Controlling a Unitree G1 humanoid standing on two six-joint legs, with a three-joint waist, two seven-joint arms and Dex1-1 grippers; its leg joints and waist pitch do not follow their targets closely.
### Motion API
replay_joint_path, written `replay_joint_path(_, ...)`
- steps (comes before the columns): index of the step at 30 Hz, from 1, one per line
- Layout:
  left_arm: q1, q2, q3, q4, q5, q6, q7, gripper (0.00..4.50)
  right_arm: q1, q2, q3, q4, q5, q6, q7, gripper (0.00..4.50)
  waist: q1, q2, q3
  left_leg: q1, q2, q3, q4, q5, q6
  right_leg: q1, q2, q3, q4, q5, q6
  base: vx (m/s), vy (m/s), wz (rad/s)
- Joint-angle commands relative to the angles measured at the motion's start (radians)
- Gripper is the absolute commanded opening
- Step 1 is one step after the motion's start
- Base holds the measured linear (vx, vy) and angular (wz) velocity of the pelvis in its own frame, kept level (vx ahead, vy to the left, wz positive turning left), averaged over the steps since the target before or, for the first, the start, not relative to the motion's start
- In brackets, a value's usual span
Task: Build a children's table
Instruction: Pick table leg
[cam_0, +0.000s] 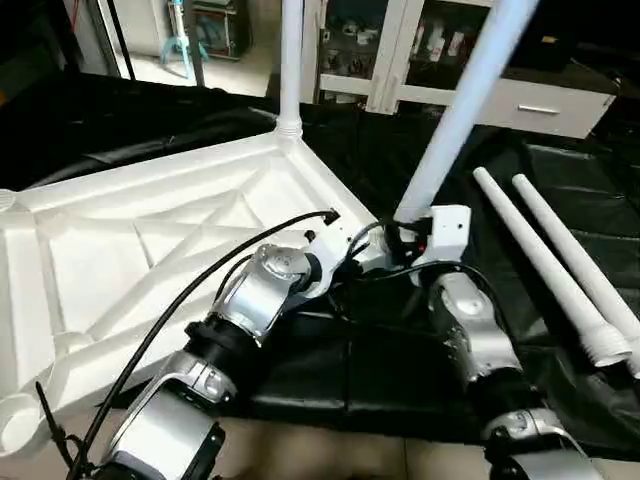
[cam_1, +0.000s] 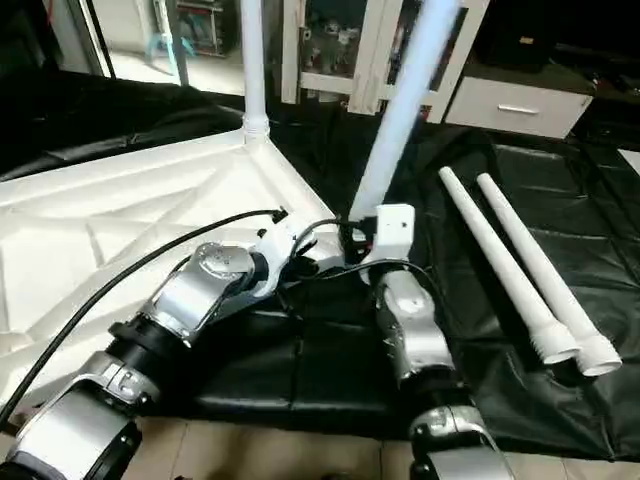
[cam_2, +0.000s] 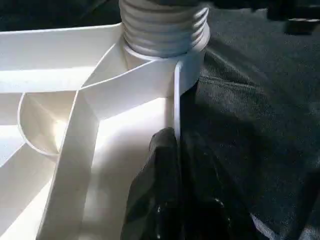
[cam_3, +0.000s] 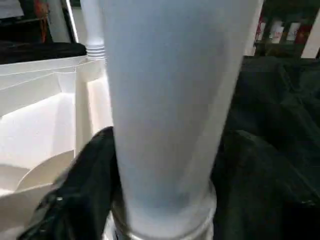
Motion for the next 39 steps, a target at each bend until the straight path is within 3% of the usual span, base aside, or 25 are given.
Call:
replay_joint_path(1,-0.014,0.029,0.01,-0.009,0.01,-0.005,0.008,0.0,0.026,-0.02,-0.027,-0.034,0.014,0.022,0.016,3.74,0.01,0.008,-0.062,0.01,0.024,0.003,-0.057,-0.076,0.096,0.066,-0.044,0.022,-0.04,0.082,-0.29,0.0,0.0,0.0)
replay_joint_path(4,-0.015,0.035,0.01,-0.006,0.009,-0.008,0.001,0.0,0.061,-0.034,-0.019,-0.093,0.029,0.04,0.058,3.87,0.012,0.012,-0.061,0.011,0.024,0.002,-0.057,-0.086,0.089,0.066,-0.044,0.022,-0.04,0.07,-0.286,0.0,0.0,0.0)
replay_joint_path(12,-0.024,0.04,0.008,0.009,0.008,-0.019,-0.007,0.0,0.105,-0.054,-0.02,-0.173,0.05,0.077,0.112,4.46,0.015,0.012,-0.062,0.008,0.022,0.001,-0.053,-0.063,0.097,0.067,-0.045,0.023,-0.038,0.083,-0.291,0.0,0.0,0.0)
replay_joint_path(22,-0.013,0.045,-0.001,0.002,0.006,-0.026,-0.018,0.0,0.137,-0.056,-0.044,-0.216,0.062,0.105,0.114,4.46,0.016,0.01,-0.063,0.008,0.022,0.002,-0.05,-0.044,0.111,0.067,-0.045,0.022,-0.036,0.086,-0.3,0.0,0.0,0.0)
replay_joint_path(30,-0.005,0.054,-0.006,0.011,0.011,-0.037,-0.022,0.0,0.148,-0.054,-0.053,-0.231,0.049,0.128,0.096,3.89,0.017,0.01,-0.063,0.009,0.021,0.002,-0.049,-0.046,0.107,0.067,-0.045,0.022,-0.036,0.076,-0.297,0.0,0.0,0.0)
replay_joint_path(32,0.002,0.064,-0.016,0.01,0.012,-0.086,-0.047,0.0,0.151,-0.054,-0.05,-0.242,0.047,0.128,0.096,3.79,0.017,0.011,-0.063,0.007,0.021,0.0,-0.049,-0.048,0.106,0.068,-0.045,0.022,-0.036,0.069,-0.293,0.0,0.0,0.0)
replay_joint_path(36,0.048,0.119,-0.083,-0.007,0.034,-0.307,-0.137,0.0,0.161,-0.06,-0.051,-0.275,0.039,0.13,0.094,3.79,0.018,0.008,-0.062,0.01,0.023,0.001,-0.051,-0.054,0.104,0.065,-0.044,0.022,-0.036,0.056,-0.282,0.0,0.0,0.0)
replay_joint_path(38,0.055,0.129,-0.093,-0.009,0.039,-0.342,-0.147,0.0,0.162,-0.061,-0.052,-0.283,0.041,0.132,0.095,3.79,0.021,0.01,-0.059,0.012,0.024,0.001,-0.053,-0.087,0.094,0.062,-0.046,0.023,-0.041,0.011,-0.271,0.0,0.0,0.0)
replay_joint_path(39,0.077,0.155,-0.118,-0.023,0.037,-0.41,-0.203,0.0,0.163,-0.061,-0.062,-0.301,0.05,0.14,0.092,3.79,0.022,0.006,-0.057,0.012,0.025,0.001,-0.056,-0.11,0.082,0.061,-0.047,0.023,-0.043,-0.028,-0.261,0.0,0.0,0.0)
